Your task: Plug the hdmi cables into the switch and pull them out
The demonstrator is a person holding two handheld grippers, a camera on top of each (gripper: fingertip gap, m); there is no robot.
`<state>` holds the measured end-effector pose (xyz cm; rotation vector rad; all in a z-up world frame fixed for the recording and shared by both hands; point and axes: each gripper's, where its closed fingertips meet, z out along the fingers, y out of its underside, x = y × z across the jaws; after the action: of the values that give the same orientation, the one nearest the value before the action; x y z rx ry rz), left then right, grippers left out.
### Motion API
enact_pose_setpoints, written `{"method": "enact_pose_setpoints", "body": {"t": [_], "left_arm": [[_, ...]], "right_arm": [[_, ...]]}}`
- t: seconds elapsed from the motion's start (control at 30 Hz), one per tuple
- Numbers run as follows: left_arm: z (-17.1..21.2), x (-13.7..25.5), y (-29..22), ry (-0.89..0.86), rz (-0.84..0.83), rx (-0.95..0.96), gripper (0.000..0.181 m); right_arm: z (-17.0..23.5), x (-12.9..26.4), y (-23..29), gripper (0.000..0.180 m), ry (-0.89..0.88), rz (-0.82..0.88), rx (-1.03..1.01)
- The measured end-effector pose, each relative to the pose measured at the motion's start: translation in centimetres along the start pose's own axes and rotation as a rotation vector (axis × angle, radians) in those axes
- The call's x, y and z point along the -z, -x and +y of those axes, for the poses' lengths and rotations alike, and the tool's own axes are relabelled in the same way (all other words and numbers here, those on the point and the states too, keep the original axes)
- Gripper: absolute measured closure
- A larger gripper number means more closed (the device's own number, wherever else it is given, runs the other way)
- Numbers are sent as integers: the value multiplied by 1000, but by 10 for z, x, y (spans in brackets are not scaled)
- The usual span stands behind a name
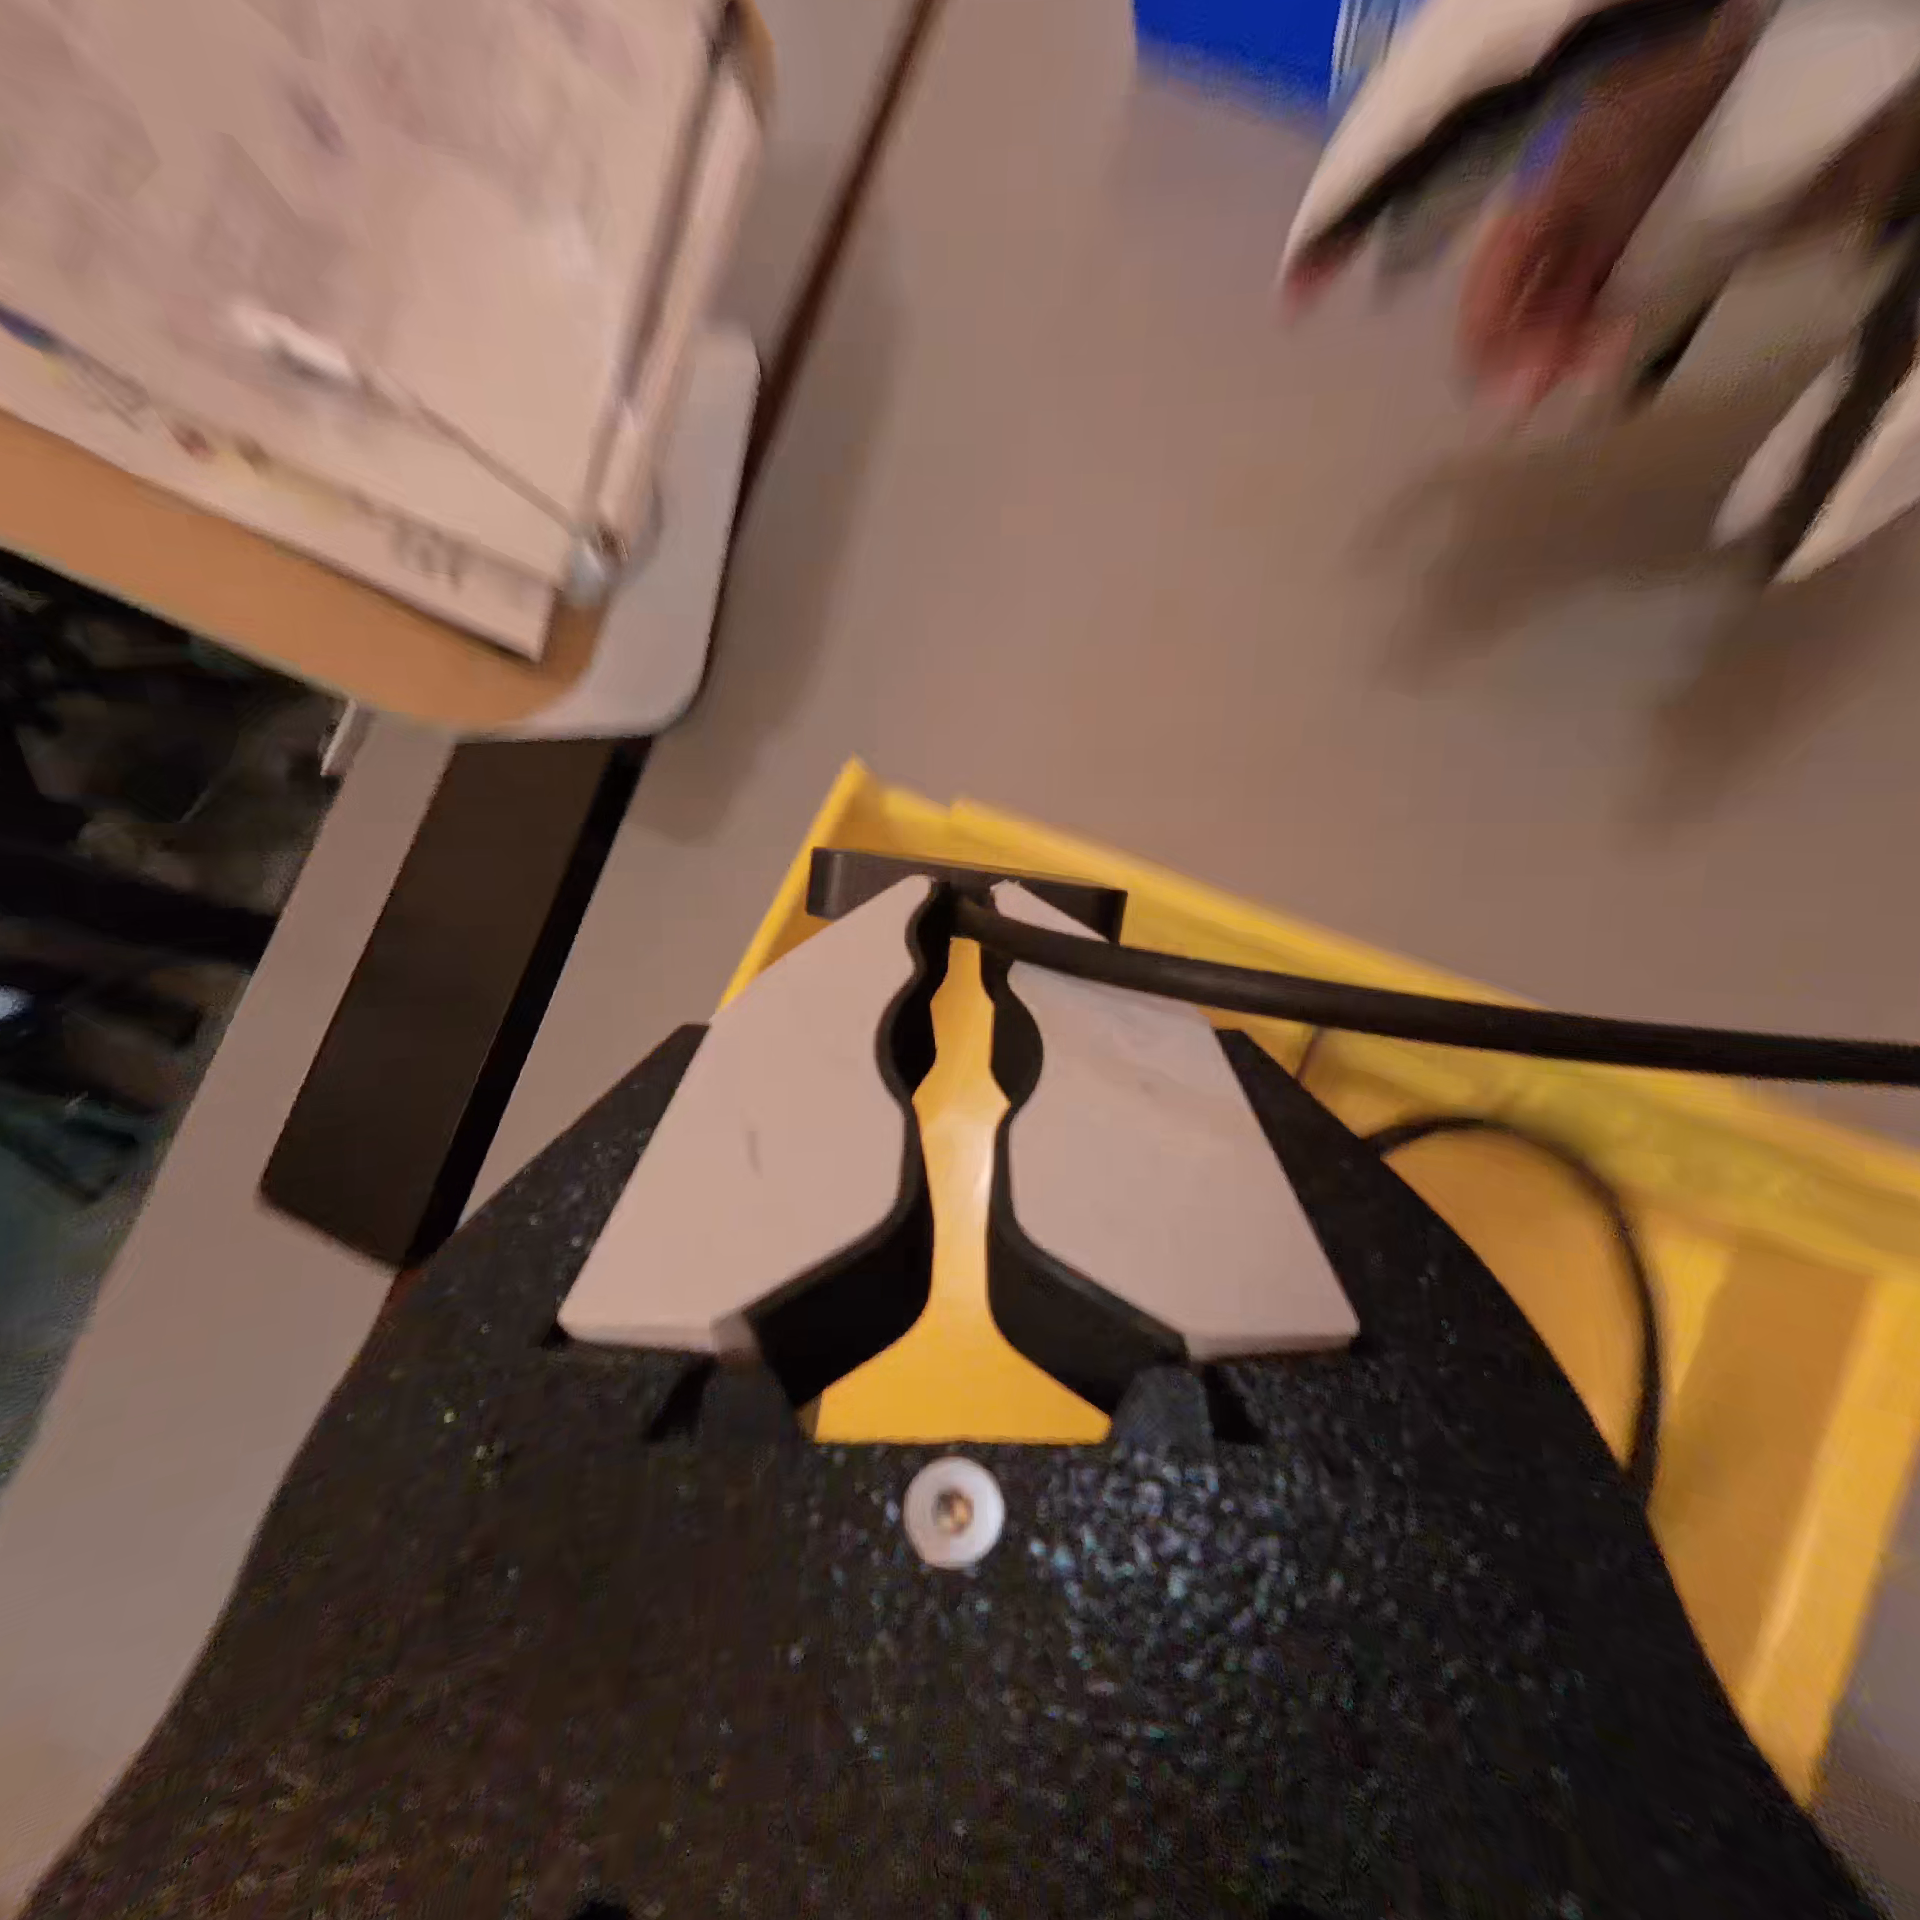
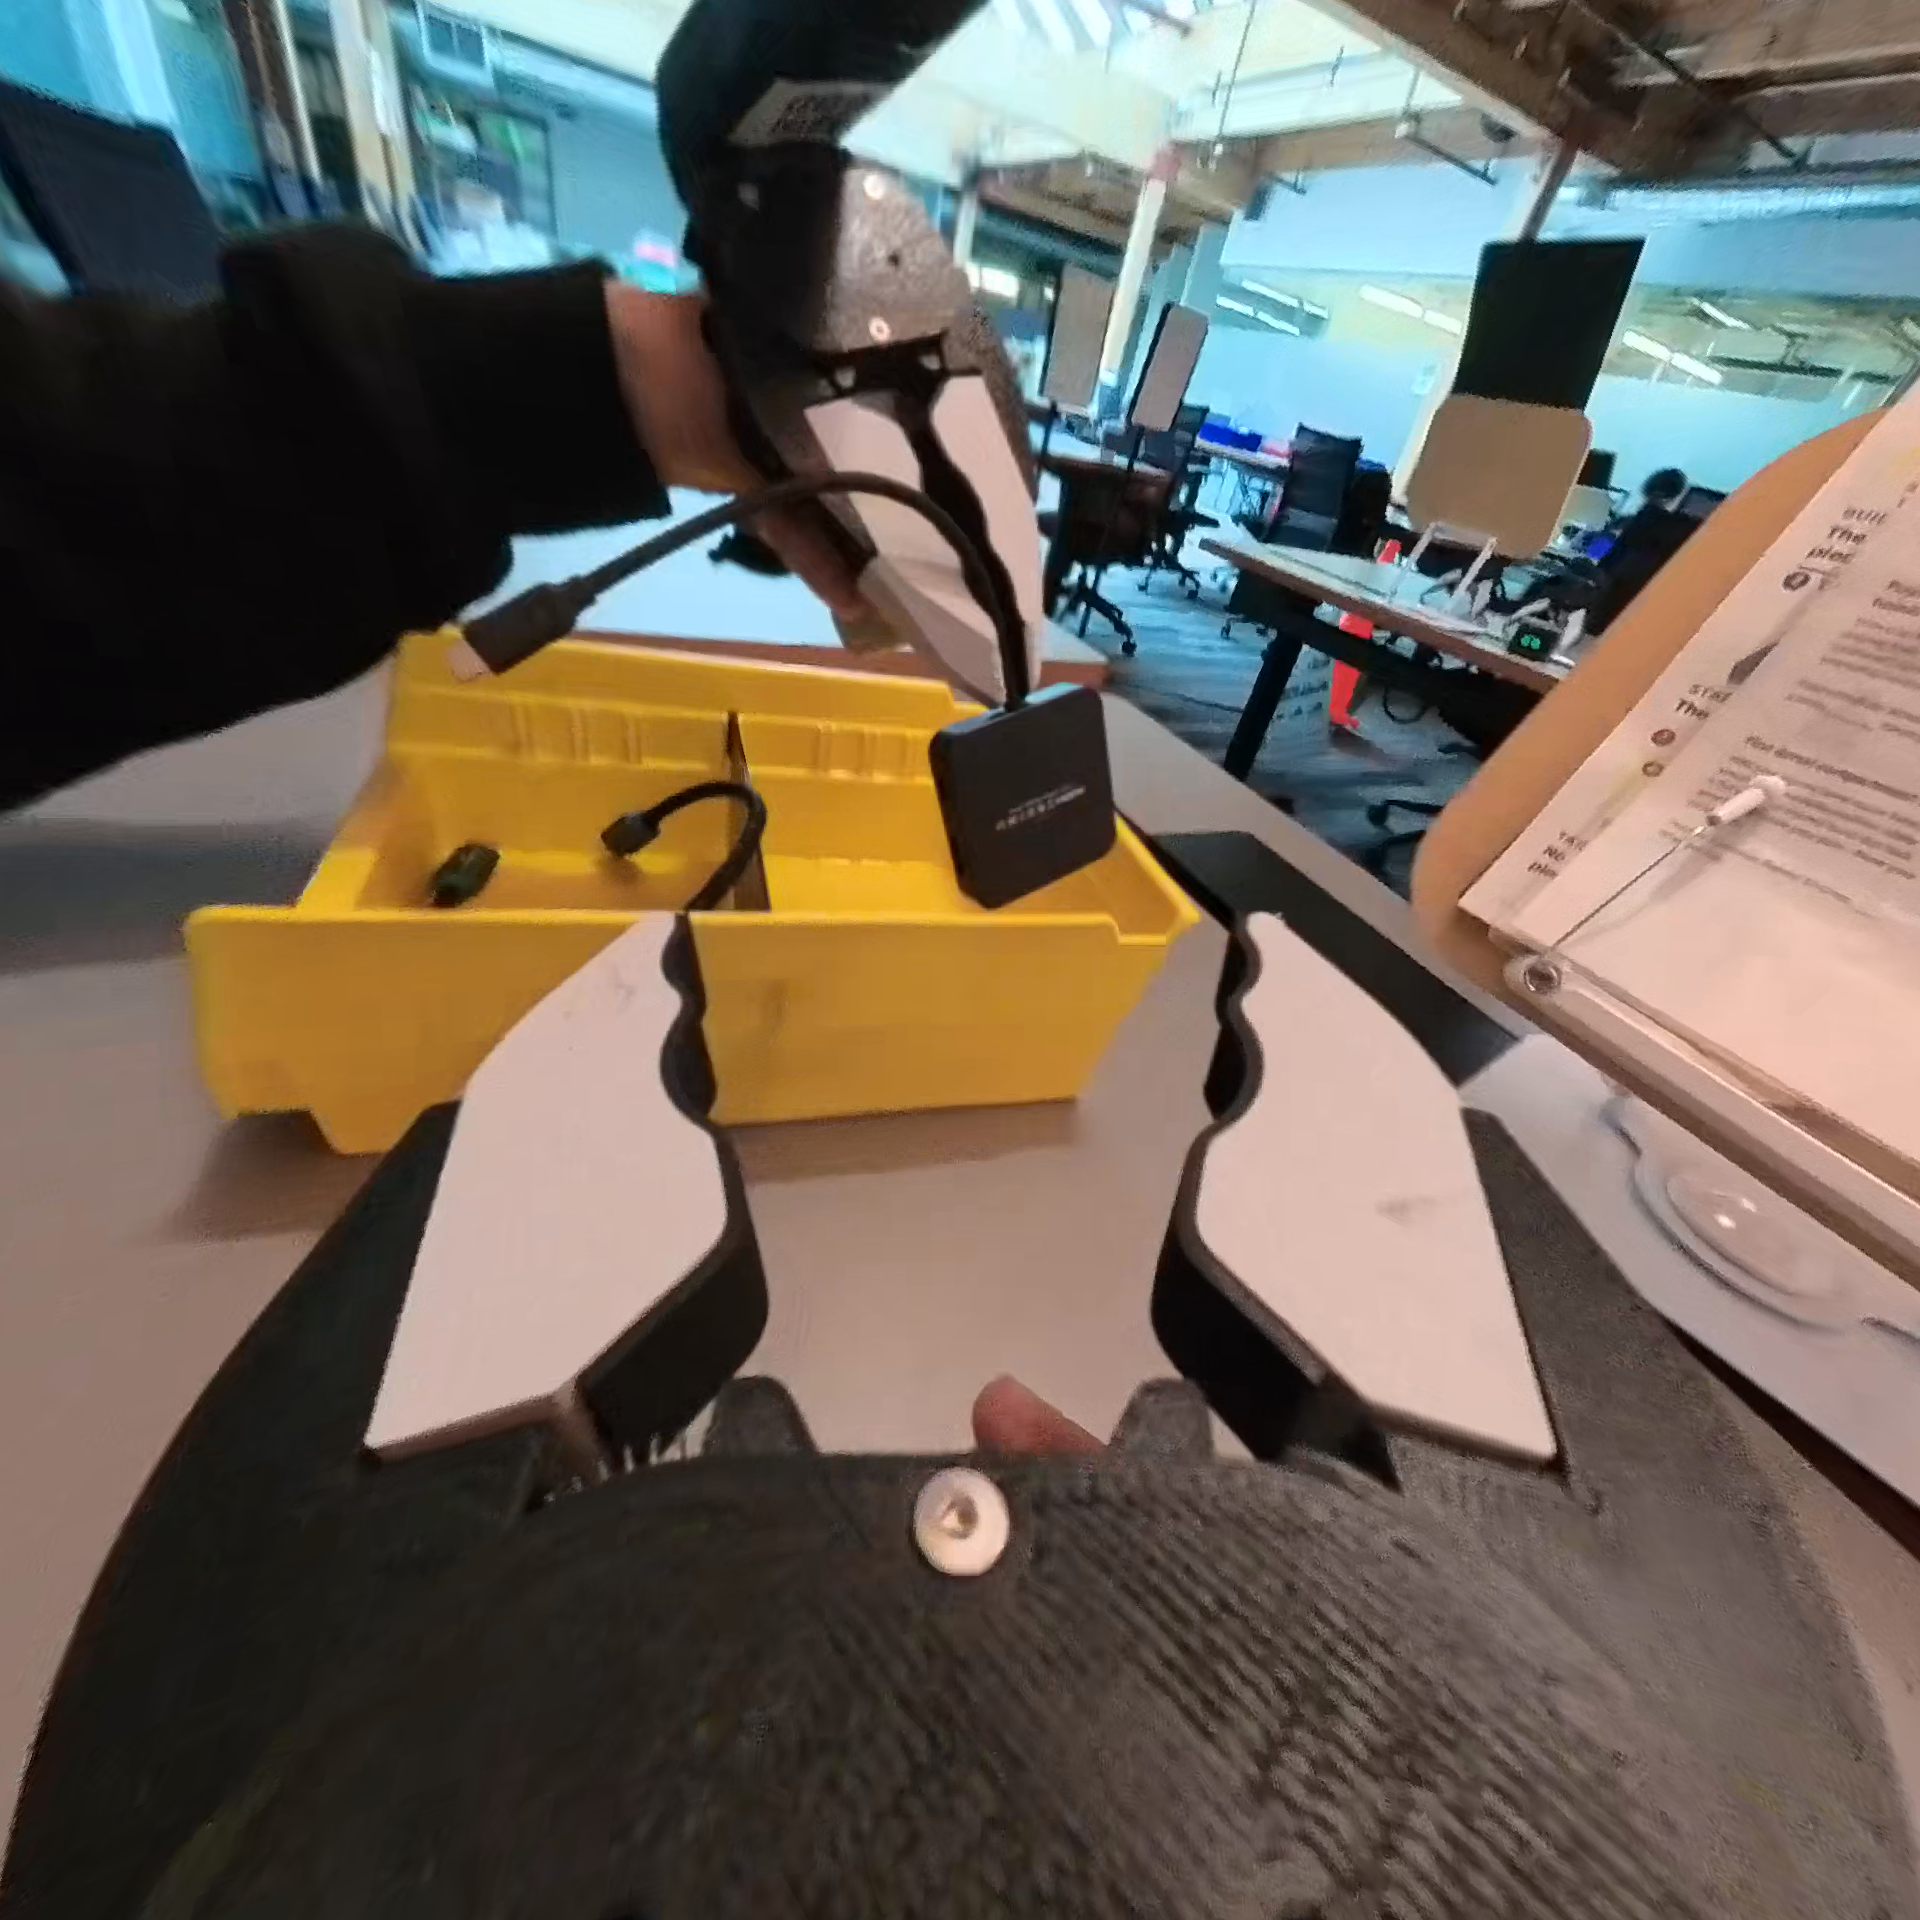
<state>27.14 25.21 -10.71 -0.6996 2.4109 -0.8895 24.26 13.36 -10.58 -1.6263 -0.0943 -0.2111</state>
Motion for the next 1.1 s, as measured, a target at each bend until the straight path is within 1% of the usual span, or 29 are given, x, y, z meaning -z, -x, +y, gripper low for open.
{"method": "enact_pose_setpoints", "body": {"t": [0.03, 0.07, 0.13, 0.2, 0.27, 0.3, 0.33, 0.37, 0.4, 0.43, 0.47, 0.53, 0.57, 0.63, 0.7, 0.73, 0.77, 0.83, 0.87, 0.93, 1.0, 1.1], "left_arm": [[-18, 7, -4, -104, 5, 56, 176], [-36, 14, -11, -200, 29, 112, 176], [-67, 22, -31, -354, 88, 172, 176], [-91, 23, -56, -462, 164, 163, 176], [-107, 16, -81, -519, 225, 120, 176], [-112, 11, -94, -538, 261, 67, 176], [-116, 6, -105, -551, 288, 18, 176], [-120, 0, -113, -557, 306, -20, 176], [-122, -6, -119, -561, 320, -47, 176], [-124, -10, -121, -558, 321, -55, 176], [-121, -17, -120, -527, 304, -43, 175], [-109, -32, -115, -417, 228, 24, 174], [-99, -38, -109, -347, 135, 57, 164], [-67, -37, -97, -159, -106, 99, 154], [-33, -16, -93, 9, -355, 140, 151], [-22, -3, -99, 47, -441, 169, 148], [-13, 8, -108, 58, -499, 210, 148], [2, 24, -132, 57, -560, 329, 147], [10, 29, -143, 50, -581, 413, 146], [24, 33, -164, 17, -614, 598, 143], [36, 28, -183, -8, -623, 741, 140], [55, 19, -198, 14, -677, 814, 137]], "right_arm": [[-5, -3, -3, 85, -50, -22, -43], [-6, -5, -6, 85, -78, -48, -110], [-9, -3, -4, 70, -149, -163, -353], [-19, 6, 1, 76, -257, -343, -657], [-31, 21, -2, 98, -358, -531, -941], [-35, 29, -3, 103, -390, -616, -1040], [-37, 37, -3, 111, -415, -681, -1108], [-36, 42, -2, 128, -419, -709, -1129], [-28, 43, -1, 153, -389, -685, -1104], [-25, 48, 1, 157, -400, -680, -1062], [-23, 57, 0, 165, -437, -681, -1032], [-10, 61, -7, 165, -443, -556, -978], [-5, 64, -12, 165, -451, -497, -974], [-2, 80, -30, 166, -548, -370, -982], [9, 91, -40, 166, -572, -233, -936], [15, 94, -42, 166, -555, -159, -853], [20, 96, -43, 166, -540, -107, -777], [25, 98, -49, 166, -539, -34, -715], [29, 99, -53, 165, -528, 22, -679], [33, 98, -55, 166, -523, 83, -616], [29, 97, -55, 166, -554, 77, -620], [15, 94, -55, 166, -603, -29, -636]]}}
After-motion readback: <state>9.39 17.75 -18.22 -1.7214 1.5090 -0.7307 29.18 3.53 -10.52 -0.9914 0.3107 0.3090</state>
